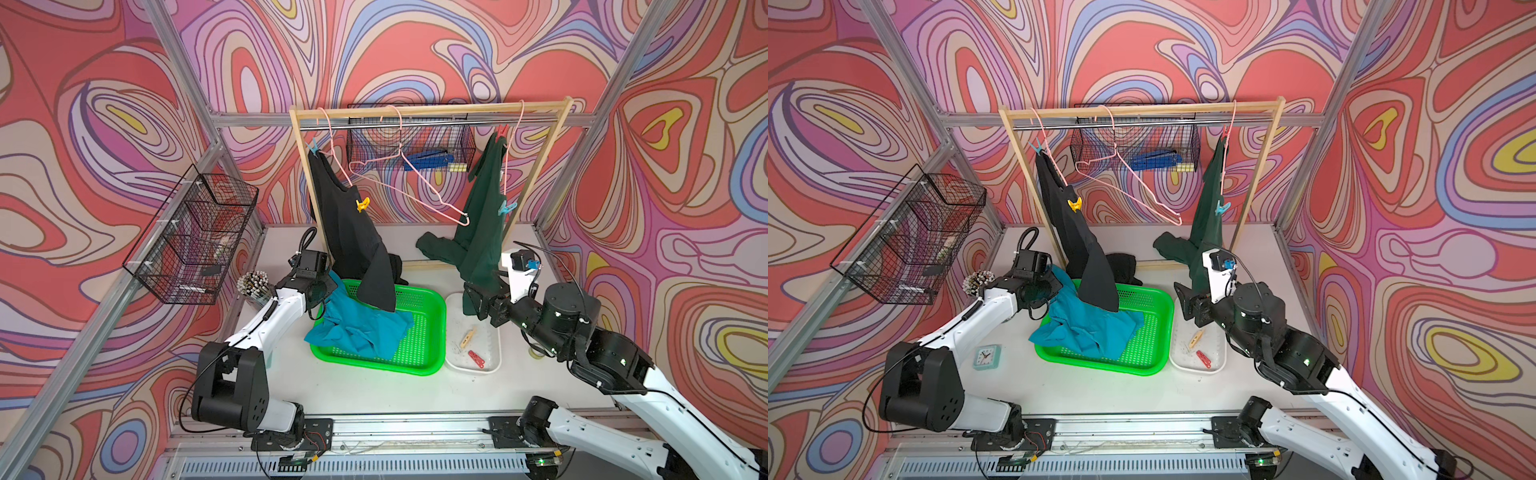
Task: Remove the clothespins securing t-shirts to the hanger
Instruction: Pick up the hanger from the clothes rail.
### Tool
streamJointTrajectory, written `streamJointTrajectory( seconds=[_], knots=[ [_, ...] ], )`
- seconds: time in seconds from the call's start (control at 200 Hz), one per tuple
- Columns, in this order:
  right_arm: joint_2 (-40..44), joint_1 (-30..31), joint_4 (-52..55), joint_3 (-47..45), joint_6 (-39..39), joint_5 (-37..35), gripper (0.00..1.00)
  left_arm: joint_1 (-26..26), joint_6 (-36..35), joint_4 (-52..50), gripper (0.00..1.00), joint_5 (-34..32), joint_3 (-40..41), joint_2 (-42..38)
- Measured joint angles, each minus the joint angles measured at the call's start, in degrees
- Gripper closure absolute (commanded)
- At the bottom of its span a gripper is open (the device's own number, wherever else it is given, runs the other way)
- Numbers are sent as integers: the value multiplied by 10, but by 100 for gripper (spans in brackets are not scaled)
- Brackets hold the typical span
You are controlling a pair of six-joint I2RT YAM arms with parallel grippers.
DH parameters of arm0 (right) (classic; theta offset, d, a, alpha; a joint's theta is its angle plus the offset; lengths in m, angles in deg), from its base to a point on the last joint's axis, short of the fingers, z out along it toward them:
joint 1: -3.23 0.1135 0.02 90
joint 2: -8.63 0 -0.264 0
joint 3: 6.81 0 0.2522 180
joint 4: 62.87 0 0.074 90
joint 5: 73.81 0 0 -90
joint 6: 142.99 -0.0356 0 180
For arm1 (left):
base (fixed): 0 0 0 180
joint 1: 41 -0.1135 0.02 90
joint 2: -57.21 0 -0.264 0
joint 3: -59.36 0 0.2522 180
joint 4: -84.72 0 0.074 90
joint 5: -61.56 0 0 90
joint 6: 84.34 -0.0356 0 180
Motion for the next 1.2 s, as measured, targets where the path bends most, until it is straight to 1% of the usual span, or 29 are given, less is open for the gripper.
streamJointTrajectory(
  seconds=[0.03,0.065,0.085,0.22,0.331,0.481,0.601,0.716,0.806,0.861,0.977,1.102,1.142,1.197],
  knots=[
    [-2,0,2,0,-6,2,13,1,-5,0,100,-3,1,-10],
    [-5,0,6,0,-12,3,3,3,-13,0,100,-6,2,-25],
    [-7,0,9,1,-13,5,2,5,-17,0,100,-9,3,-34],
    [-27,0,27,1,-35,12,2,23,-38,-1,100,-13,5,-104],
    [-38,0,37,0,-47,14,2,60,-51,-8,100,-15,3,-150],
    [-38,0,39,0,-56,9,2,120,-54,-40,100,-4,-13,-174],
    [-40,0,38,0,-58,2,2,160,-34,-50,100,16,-10,-193],
    [-45,0,32,0,-56,-2,2,203,-14,-46,100,23,5,-200],
    [-61,0,33,7,-52,-9,2,247,3,-32,100,24,23,-187],
    [-74,0,34,18,-50,-16,2,265,15,-19,100,26,41,-174],
    [-98,0,39,47,-48,-23,2,271,40,18,100,32,99,-155],
    [-132,0,63,110,-47,-23,2,271,53,39,100,32,153,-145],
    [-144,0,69,131,-47,-23,2,271,52,43,89,31,157,-140],
    [-154,0,75,155,-47,-24,2,271,48,52,79,31,156,-132]
  ],
)
